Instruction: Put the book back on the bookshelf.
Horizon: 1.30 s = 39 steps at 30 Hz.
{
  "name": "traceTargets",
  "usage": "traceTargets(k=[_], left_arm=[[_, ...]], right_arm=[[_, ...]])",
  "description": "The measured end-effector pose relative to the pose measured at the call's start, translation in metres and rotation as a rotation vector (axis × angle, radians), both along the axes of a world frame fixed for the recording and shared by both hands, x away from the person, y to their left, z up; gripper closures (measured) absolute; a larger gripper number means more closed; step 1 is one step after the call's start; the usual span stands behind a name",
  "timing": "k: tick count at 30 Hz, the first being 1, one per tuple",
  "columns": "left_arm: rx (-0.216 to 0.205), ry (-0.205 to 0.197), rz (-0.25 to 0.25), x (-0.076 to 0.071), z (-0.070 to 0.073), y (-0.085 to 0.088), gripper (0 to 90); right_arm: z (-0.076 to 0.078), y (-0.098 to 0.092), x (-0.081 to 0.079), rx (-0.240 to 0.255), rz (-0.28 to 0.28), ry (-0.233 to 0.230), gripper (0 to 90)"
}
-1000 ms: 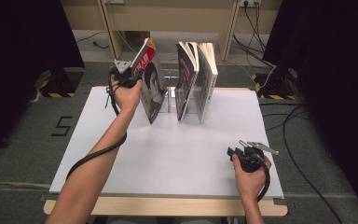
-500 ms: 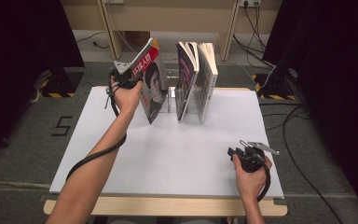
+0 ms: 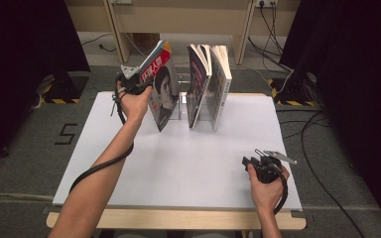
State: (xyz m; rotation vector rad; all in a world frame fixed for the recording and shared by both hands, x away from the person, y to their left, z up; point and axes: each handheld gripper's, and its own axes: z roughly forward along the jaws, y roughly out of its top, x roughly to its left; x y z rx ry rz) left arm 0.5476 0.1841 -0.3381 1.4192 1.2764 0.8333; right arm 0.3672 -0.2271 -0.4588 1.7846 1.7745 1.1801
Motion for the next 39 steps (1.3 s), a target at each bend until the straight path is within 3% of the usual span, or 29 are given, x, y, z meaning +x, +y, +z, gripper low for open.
traceTargets(k=[39], left_arm=[[-0.031, 0.043, -0.033, -0.015, -0.001, 0.008, 53.2]], right_arm=[[0.0, 0.002, -0.001, -0.002, 0.002, 0.004, 62.9]])
